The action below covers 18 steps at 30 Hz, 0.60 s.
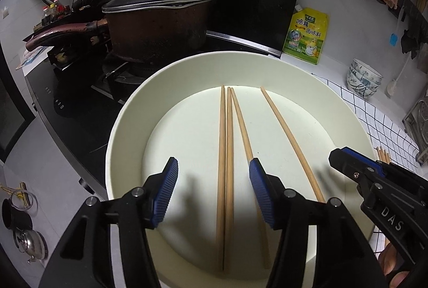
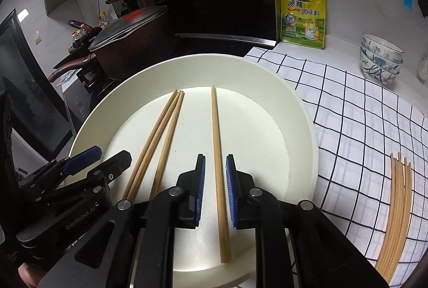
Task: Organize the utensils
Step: 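Lower both held chopsticks into the cream basin and open both tools, then move both open tools back over the remaining chopsticks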
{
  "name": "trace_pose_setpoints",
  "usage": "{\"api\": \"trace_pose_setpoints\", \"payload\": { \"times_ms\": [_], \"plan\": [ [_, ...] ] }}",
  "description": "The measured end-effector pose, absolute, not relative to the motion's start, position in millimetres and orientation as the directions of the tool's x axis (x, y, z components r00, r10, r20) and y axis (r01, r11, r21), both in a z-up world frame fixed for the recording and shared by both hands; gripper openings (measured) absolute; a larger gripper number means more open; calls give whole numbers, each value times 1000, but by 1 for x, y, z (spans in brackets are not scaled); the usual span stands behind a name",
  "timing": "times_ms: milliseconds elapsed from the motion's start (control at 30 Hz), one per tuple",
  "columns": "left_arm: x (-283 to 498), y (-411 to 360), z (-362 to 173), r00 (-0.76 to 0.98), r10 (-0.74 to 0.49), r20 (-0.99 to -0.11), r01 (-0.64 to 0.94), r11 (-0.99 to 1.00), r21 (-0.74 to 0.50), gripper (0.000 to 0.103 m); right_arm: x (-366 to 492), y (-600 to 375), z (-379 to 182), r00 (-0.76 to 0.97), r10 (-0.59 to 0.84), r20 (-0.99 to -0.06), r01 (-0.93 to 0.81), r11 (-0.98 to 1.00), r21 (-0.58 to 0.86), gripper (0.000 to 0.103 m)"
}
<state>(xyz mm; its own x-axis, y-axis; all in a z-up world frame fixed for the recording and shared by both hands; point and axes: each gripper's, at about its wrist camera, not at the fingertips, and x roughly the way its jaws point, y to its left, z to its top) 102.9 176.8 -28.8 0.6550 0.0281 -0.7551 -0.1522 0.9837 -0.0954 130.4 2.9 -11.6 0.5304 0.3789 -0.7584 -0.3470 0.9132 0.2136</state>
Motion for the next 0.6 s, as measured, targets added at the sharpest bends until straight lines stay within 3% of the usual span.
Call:
{"api": "trace_pose_setpoints", "payload": {
  "times_ms": [167,267,333,600],
  "plan": [
    [94,175,-24,661,18,-750,-150,983,-109,57,119,-4,-4,548,370,-750,-337,918,207,16],
    [87,172,-18,674,17,-739,-146,983,-110,59,111,-8,2,561,364,-743,-333,922,200,19],
    [83,170,-14,679,14,-734,-141,984,-112,60,104,-12,6,573,357,-737,-329,925,192,27],
    [62,154,-1,703,5,-711,-118,987,-110,67,81,-31,19,611,329,-720,-308,937,167,30]
  ]
}}
